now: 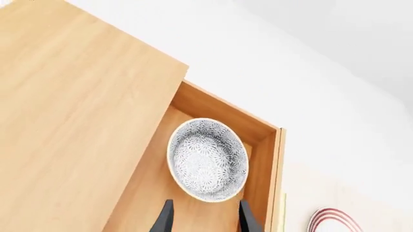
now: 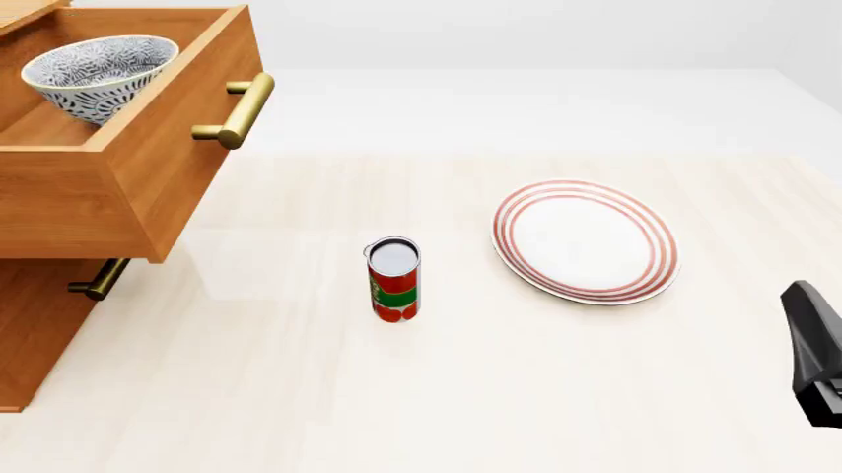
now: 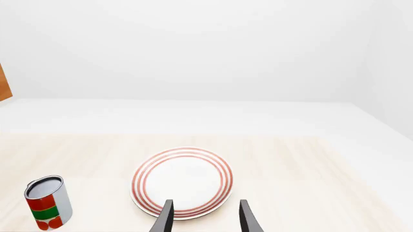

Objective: Put the bowl in the top drawer of the cabinet.

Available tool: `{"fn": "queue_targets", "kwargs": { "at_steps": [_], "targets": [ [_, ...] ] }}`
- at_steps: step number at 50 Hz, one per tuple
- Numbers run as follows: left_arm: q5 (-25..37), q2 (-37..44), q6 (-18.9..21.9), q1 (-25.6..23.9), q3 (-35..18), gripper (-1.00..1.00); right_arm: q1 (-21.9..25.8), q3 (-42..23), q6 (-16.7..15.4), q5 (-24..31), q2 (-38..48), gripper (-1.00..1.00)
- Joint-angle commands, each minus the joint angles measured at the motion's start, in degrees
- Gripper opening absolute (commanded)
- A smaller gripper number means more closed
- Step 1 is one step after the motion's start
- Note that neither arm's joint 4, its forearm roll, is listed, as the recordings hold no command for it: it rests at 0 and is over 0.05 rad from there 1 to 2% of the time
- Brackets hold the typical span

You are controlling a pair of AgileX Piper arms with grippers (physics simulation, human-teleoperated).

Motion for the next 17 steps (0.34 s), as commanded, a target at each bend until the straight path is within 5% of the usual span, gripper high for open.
{"fn": "queue_targets", "kwargs": {
  "at_steps": [1, 17],
  "targets": [
    [1.73, -7.90, -1.67, -2.79, 3.05, 1.00, 0.00, 0.03, -0.01, 0.17, -0.19, 1.00],
    [-5.97, -23.91, -7.51, -8.80, 14.56, 1.00, 0.01, -0.02, 0.00, -0.18, 0.21, 1.00]
  ]
}}
